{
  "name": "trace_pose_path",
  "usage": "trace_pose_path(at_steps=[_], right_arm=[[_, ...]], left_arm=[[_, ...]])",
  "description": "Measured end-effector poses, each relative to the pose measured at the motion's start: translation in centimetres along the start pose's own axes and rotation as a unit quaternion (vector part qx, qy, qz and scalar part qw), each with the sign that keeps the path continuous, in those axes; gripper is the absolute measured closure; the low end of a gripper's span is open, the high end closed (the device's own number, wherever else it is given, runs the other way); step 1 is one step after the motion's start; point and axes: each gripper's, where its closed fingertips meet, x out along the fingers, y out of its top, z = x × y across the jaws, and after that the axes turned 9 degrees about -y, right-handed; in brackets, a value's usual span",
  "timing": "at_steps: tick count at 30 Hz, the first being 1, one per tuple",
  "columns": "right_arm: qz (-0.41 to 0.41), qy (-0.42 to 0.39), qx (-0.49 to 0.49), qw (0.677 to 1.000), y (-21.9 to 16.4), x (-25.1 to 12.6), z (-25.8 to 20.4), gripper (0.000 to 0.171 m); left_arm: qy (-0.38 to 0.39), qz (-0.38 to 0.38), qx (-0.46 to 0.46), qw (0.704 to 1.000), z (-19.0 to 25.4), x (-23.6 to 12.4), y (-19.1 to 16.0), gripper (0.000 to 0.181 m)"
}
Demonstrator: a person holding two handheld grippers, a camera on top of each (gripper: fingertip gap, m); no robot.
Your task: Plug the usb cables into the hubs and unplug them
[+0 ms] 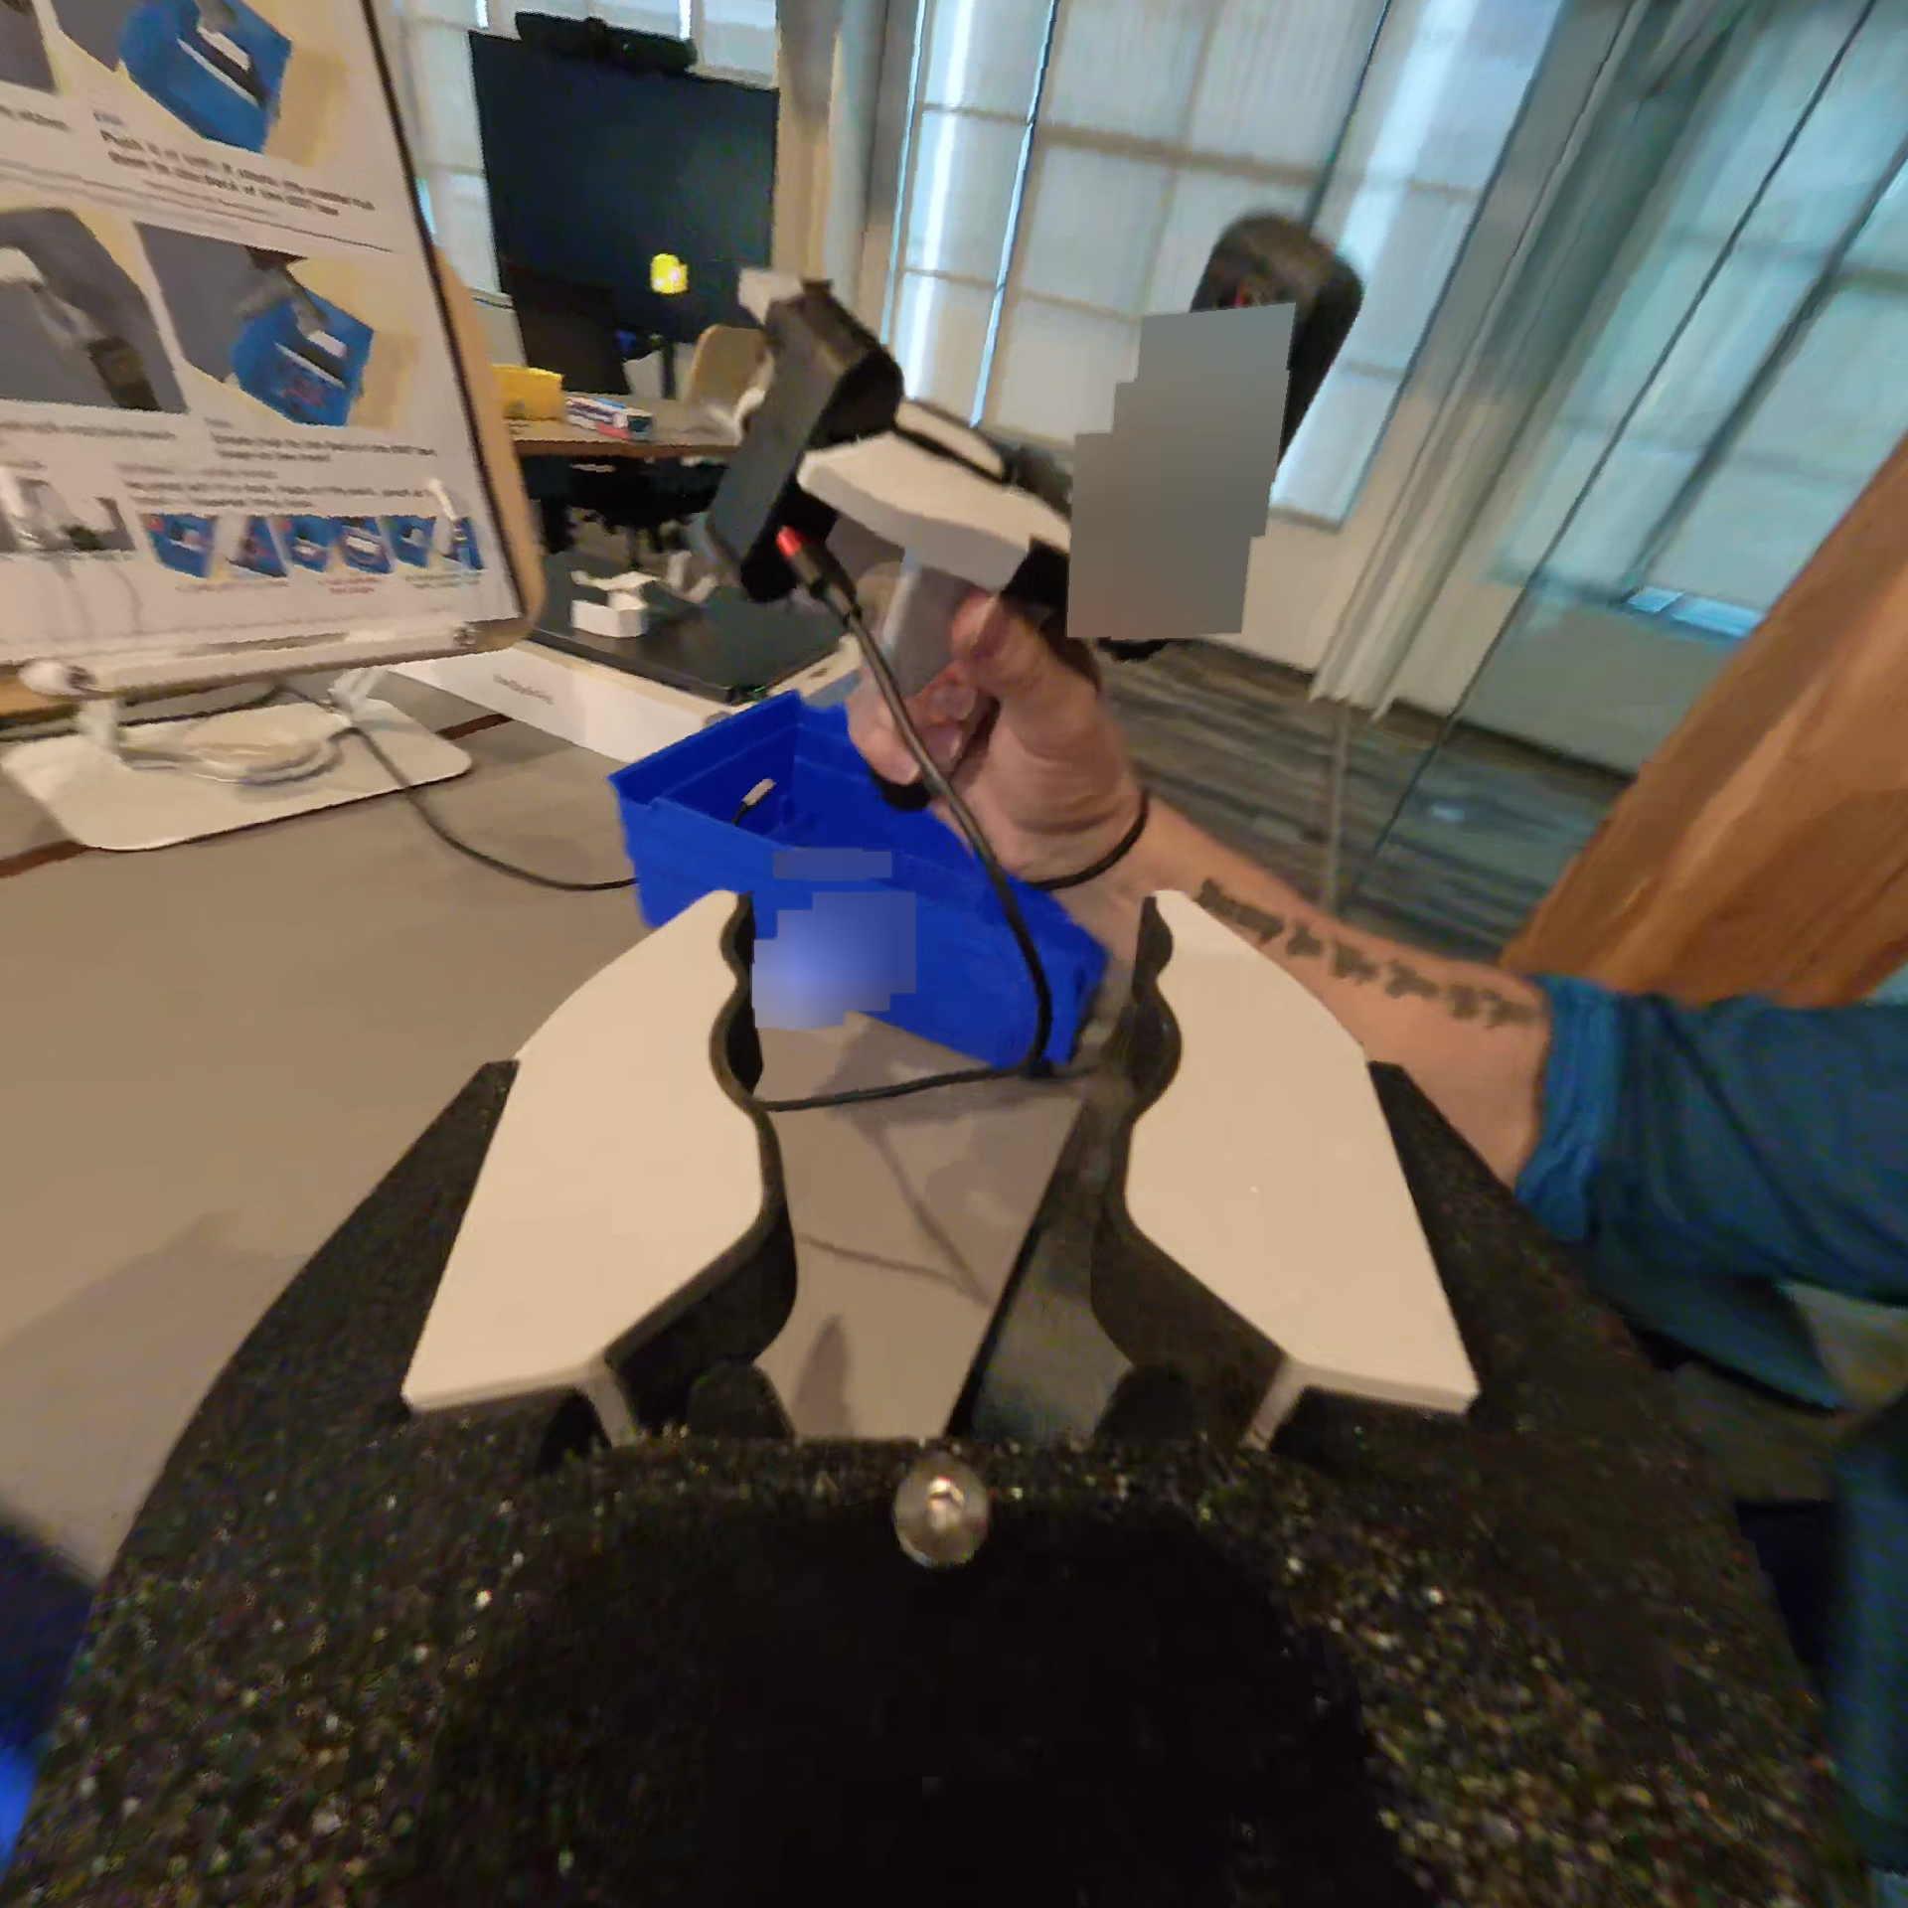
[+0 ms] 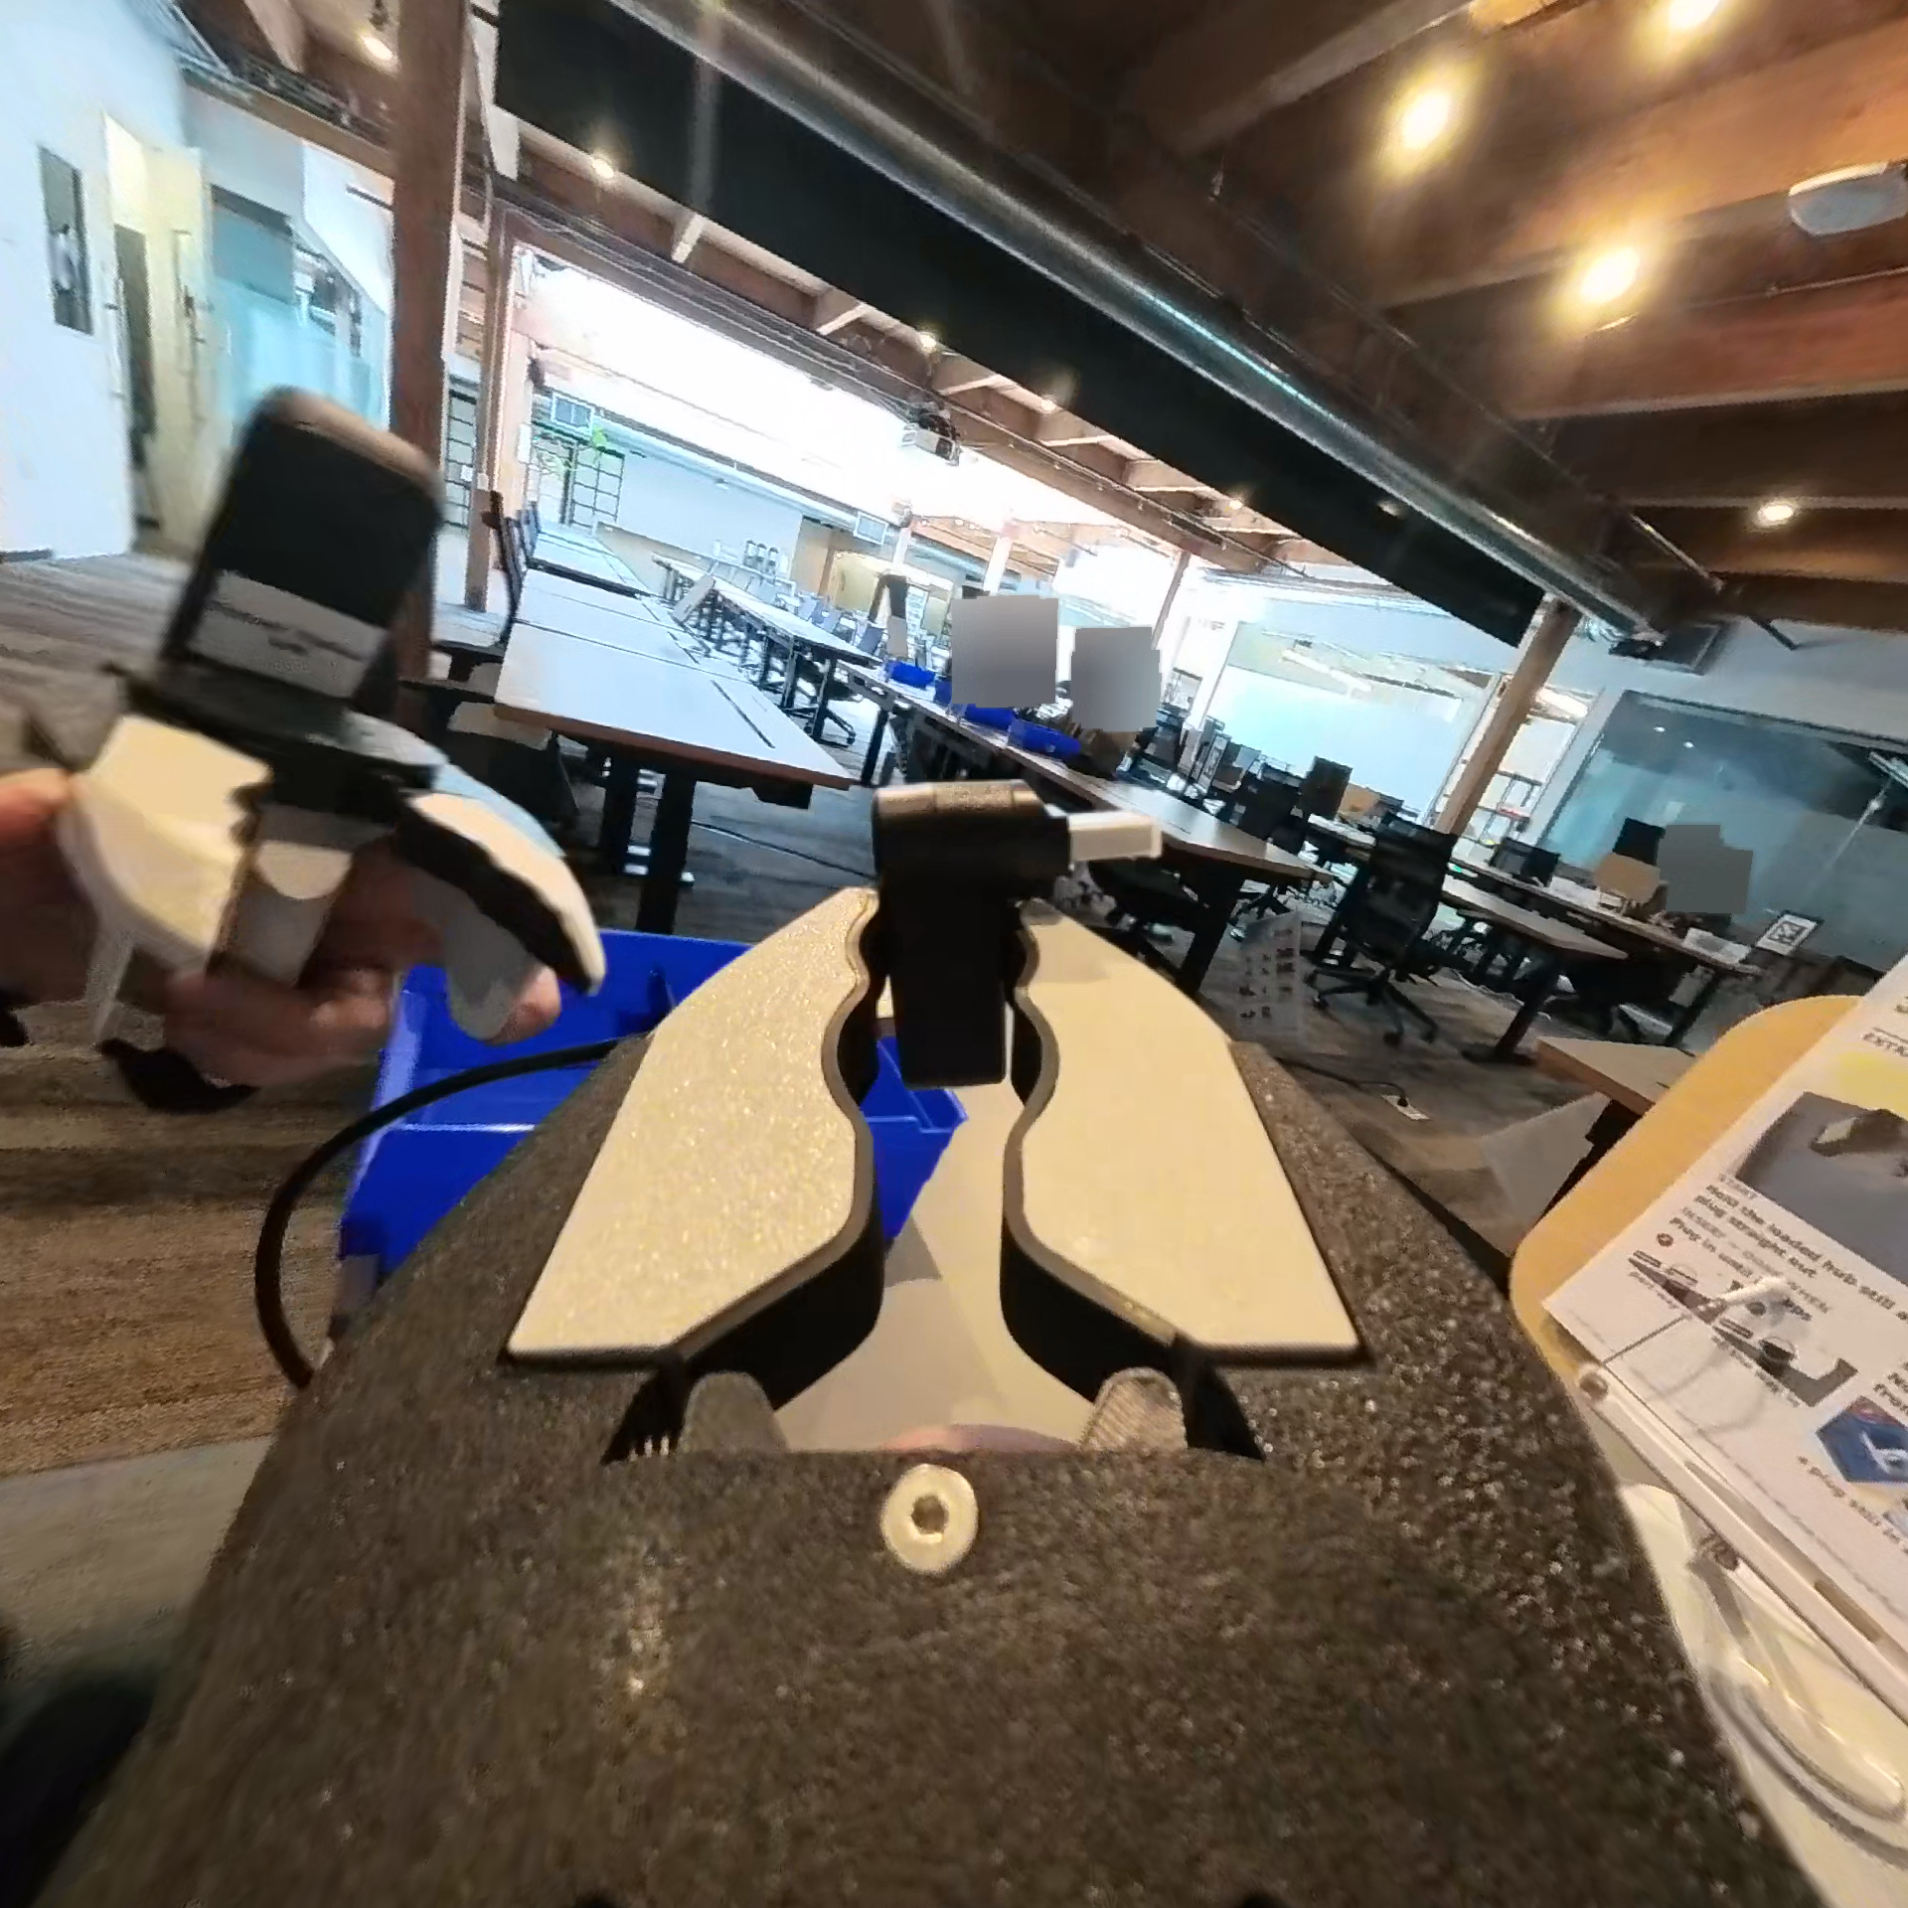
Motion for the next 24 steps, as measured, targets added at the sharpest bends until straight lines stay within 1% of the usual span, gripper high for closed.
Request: trace_pose_path(at_steps=[2, 5, 7, 9, 11, 15, 19, 21, 24], right_arm=[[0.005, 0.007, -0.010, 1.000, 0.3, -0.1, -0.4, 0.151], [0.012, 0.019, -0.012, 1.000, 0.6, 0.0, -0.7, 0.151], [0.016, 0.025, -0.007, 1.000, 0.8, 0.1, -0.9, 0.151], [0.017, 0.028, -0.005, 0.999, 0.8, 0.3, -1.0, 0.151], [0.019, 0.033, 0.000, 0.999, 0.9, 0.6, -1.2, 0.150], [0.021, 0.042, 0.003, 0.999, 1.0, 0.8, -1.5, 0.151], [0.023, 0.053, 0.001, 0.998, 0.9, 0.7, -2.1, 0.151], [0.025, 0.057, 0.003, 0.998, 0.9, 0.6, -2.3, 0.151], [0.026, 0.059, 0.004, 0.998, 0.8, 0.6, -2.5, 0.151]], left_arm=[[-0.039, 0.040, -0.060, 0.997, 0.1, 0.2, 1.4, 0.115], [-0.094, 0.075, -0.148, 0.982, -0.7, 0.5, 3.4, 0.129], [-0.114, 0.079, -0.190, 0.972, -1.8, 1.0, 4.2, 0.132], [-0.142, 0.073, -0.226, 0.961, -2.4, 1.8, 4.7, 0.130], [-0.152, 0.054, -0.248, 0.955, -2.9, 2.7, 4.4, 0.123], [-0.179, 0.034, -0.290, 0.939, -3.3, 4.2, 3.8, 0.121], [-0.188, 0.026, -0.304, 0.933, -3.4, 4.7, 3.8, 0.125], [-0.193, 0.022, -0.307, 0.932, -3.3, 4.8, 3.9, 0.133], [-0.195, 0.015, -0.305, 0.932, -3.1, 4.9, 4.0, 0.137]])
